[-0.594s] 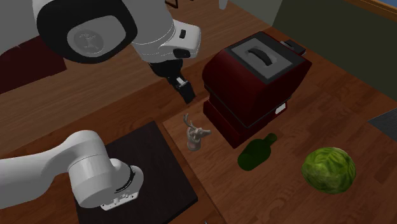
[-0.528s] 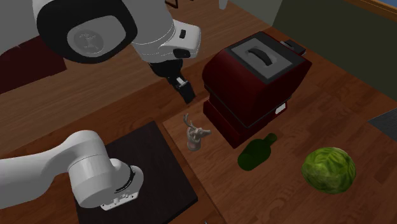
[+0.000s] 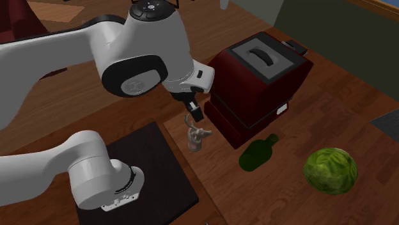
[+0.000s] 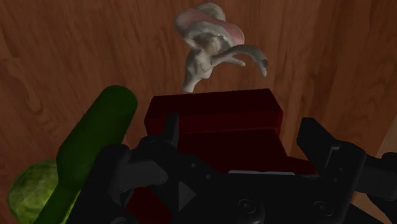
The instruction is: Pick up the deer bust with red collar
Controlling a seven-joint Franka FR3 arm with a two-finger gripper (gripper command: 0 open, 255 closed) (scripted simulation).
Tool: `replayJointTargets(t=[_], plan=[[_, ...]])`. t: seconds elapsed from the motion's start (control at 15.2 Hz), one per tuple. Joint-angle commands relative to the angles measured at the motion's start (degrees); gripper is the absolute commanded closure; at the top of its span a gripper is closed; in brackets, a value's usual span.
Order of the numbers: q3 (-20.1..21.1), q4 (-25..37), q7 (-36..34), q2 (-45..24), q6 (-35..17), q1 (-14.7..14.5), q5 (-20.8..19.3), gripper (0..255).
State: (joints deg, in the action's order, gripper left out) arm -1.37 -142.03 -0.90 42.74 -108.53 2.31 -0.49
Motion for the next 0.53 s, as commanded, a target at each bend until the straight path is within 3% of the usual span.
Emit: replayJointTargets(t=[0.0,0.46], plan=[[-0.2,-2.5,-1.3,-1.4,-3.7,0.7,0.2,0],[-0.9,-10.4,-5.4,-8.8,-17.6,2.9,0.9,0]])
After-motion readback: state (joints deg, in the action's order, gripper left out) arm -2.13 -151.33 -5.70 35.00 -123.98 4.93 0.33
